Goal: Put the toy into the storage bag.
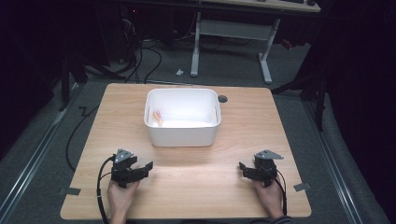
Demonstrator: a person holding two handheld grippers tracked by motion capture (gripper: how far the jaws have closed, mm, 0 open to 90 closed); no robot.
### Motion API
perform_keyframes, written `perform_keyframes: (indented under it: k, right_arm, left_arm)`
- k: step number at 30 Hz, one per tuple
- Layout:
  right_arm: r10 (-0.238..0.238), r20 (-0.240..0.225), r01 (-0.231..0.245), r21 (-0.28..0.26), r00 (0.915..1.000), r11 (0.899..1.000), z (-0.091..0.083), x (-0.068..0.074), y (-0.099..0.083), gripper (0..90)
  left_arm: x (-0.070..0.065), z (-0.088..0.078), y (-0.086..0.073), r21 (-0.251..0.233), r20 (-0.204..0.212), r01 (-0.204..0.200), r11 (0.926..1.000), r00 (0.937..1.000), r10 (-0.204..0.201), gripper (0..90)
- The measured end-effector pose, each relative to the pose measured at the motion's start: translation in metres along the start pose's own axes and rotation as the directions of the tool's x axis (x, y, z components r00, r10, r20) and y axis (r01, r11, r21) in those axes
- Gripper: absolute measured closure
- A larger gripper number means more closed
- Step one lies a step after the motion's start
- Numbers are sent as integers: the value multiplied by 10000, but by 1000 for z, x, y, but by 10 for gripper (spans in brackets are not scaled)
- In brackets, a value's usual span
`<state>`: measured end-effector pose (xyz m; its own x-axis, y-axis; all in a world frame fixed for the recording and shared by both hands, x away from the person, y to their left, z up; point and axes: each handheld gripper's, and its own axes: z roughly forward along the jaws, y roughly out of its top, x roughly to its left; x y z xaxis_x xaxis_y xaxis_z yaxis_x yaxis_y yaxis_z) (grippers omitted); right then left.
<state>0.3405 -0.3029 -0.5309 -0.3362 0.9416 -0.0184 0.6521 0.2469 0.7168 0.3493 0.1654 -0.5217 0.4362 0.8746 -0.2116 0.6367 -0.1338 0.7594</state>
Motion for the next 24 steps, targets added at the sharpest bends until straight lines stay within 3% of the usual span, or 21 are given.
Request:
perform_keyframes:
  k: [15,24]
  right_arm:
    - [-6,-16,6,-7,10000,10000,0,0,0,254]
    - [-28,-35,28,-17,10000,10000,0,0,0,254]
  left_arm:
    - [-10,17,-5,187,-575,-847,9962,9947,857,282]
    - [-11,20,-5,358,-760,-895,9953,9928,920,267]
